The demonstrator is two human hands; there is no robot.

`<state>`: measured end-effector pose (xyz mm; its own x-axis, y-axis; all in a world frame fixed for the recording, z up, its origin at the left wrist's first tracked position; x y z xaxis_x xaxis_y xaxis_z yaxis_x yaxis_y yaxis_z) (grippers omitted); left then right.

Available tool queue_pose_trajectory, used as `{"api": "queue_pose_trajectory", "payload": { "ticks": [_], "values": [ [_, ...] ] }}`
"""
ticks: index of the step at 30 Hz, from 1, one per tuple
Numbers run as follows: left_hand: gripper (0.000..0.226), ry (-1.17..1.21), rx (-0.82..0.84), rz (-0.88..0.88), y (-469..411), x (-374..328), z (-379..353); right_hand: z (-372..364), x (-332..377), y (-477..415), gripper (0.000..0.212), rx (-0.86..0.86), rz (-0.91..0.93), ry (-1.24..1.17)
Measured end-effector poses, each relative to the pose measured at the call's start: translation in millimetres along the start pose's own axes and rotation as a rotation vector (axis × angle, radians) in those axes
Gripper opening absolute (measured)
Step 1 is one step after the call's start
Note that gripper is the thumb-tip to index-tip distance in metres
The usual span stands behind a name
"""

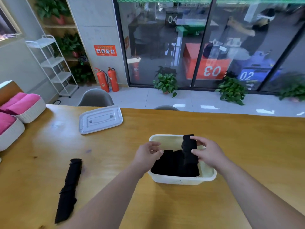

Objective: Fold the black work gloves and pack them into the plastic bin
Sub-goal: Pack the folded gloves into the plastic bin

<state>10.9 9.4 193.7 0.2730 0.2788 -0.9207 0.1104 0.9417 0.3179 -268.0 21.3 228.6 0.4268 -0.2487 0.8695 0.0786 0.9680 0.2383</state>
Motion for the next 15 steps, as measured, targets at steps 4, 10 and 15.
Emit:
{"api": "queue_pose_trajectory", "payload": {
  "ticks": [4,10,15],
  "values": [
    [0.032,0.001,-0.026,-0.006,-2.4,0.1,-2.6,6.5,-0.2,-8.9,0.055,0.027,-0.007,0.396],
    [0.033,0.022,-0.016,0.006,-2.6,1.9,-2.2,-21.5,-12.5,-22.0,0.063,0.127,-0.074,0.599],
    [0.031,0.009,-0.027,0.013,-2.1,1.8,-2.9,-45.3,-27.9,-28.8,0.064,0.182,-0.129,0.536]
  ]
}}
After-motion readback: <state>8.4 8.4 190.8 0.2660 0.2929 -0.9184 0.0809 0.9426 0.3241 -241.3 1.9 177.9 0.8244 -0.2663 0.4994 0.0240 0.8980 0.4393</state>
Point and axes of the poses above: each hand's wrist, its own y-axis away from the middle knuckle, its own z-axis out of the back of the hand, x = y × z, the point moved 1 cm from there along -y, towards the middle knuckle, and after that the axes turned 2 degrees about z, right-handed, at the moved point
